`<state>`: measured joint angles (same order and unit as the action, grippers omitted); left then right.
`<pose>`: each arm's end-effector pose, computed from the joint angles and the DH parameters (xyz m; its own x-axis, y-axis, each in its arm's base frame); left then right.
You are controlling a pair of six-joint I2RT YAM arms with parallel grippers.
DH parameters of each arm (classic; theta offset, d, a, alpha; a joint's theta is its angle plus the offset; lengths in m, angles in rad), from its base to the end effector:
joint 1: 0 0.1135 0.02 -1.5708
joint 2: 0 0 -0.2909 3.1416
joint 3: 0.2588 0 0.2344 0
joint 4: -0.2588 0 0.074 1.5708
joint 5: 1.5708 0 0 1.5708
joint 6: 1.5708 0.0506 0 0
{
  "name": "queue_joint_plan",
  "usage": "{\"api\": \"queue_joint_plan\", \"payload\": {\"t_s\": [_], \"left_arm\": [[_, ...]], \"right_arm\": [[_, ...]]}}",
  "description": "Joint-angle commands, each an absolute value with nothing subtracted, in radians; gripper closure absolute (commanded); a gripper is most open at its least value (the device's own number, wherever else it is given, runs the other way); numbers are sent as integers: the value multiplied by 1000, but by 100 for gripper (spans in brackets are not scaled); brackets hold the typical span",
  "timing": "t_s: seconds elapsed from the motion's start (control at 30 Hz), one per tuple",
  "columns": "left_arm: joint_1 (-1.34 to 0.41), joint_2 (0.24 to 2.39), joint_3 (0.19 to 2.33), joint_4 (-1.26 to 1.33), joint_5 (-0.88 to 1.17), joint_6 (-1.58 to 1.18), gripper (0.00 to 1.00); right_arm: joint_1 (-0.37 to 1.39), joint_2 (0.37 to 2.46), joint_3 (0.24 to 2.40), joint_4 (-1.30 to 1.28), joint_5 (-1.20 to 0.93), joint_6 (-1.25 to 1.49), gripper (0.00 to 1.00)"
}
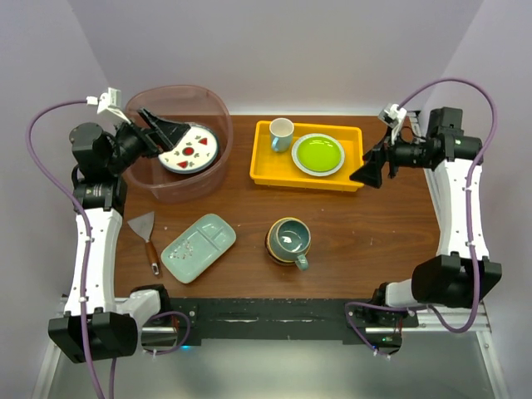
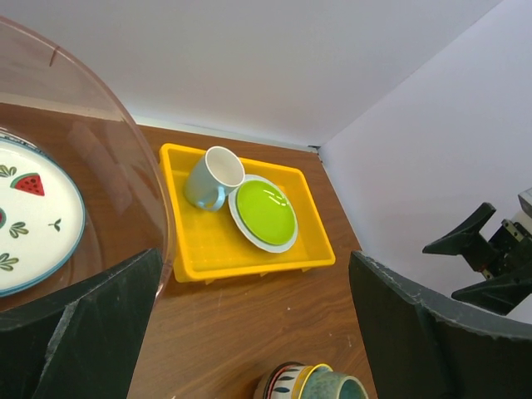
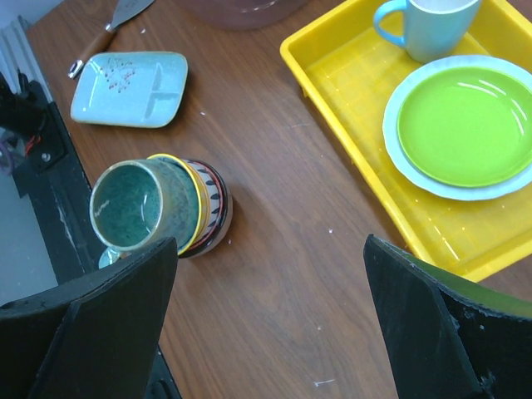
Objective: Place the mixed dishes into the plastic bin
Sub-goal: Pick up the plate at the center of the board.
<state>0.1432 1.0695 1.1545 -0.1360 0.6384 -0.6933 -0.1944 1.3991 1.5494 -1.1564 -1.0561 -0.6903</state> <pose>0.2175 0.0009 0.4418 -0.3420 -0.5678 -0.7487 0.3327 0.6720 -0.6616 0.2423 -0.0028 0.4098 -0.4086 -0.2390 -0.8809 -0.8069 0.5457 0.2262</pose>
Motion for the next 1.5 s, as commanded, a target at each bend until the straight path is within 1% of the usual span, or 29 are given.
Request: {"api": "queue_joint_plan", "payload": {"t_s": [0.0, 0.27, 0.4, 0.5, 0.53, 0.6, 0.63, 0.7, 0.73, 0.9, 1.1, 1.13, 1.3, 1.47], "left_arm": [[126, 1037, 1216, -190, 614, -623, 0], [65, 1034, 1253, -299, 511, -509, 0], [32, 1045, 1258, -333, 469, -479, 0], [28, 1045, 1229, -328, 469, -489, 0], [28, 1045, 1224, -328, 468, -492, 0], [28, 1037, 1212, -340, 453, -491, 0], [29, 1037, 1210, -347, 445, -489, 0], [31, 1037, 1200, -345, 434, -497, 0], [32, 1037, 1198, -345, 428, -517, 0], [37, 1039, 1186, -354, 400, -598, 0], [37, 1020, 1207, -422, 292, -585, 0], [37, 1011, 1212, -434, 281, -575, 0], [37, 993, 1227, -480, 206, -514, 0], [37, 962, 1218, -532, 132, -474, 0]], "right_arm": [[-138, 1422, 1638, -1238, -1008, -790, 2], [-8, 1489, 1775, -1328, -875, -873, 2], [122, 1496, 1819, -1309, -812, -880, 2], [239, 1493, 1821, -1272, -743, -893, 2], [312, 1493, 1816, -1261, -718, -899, 2], [391, 1490, 1809, -1232, -651, -928, 2], [467, 1486, 1801, -1218, -632, -933, 2], [544, 1488, 1795, -1187, -573, -966, 2], [614, 1488, 1786, -1177, -557, -979, 2], [794, 1493, 1732, -1069, -479, -1015, 2], [1032, 1525, 1606, -881, -342, -968, 2], [1054, 1531, 1595, -826, -287, -951, 2], [1172, 1603, 1545, -680, -169, -878, 2], [1242, 1660, 1487, -552, -63, -851, 2]]}}
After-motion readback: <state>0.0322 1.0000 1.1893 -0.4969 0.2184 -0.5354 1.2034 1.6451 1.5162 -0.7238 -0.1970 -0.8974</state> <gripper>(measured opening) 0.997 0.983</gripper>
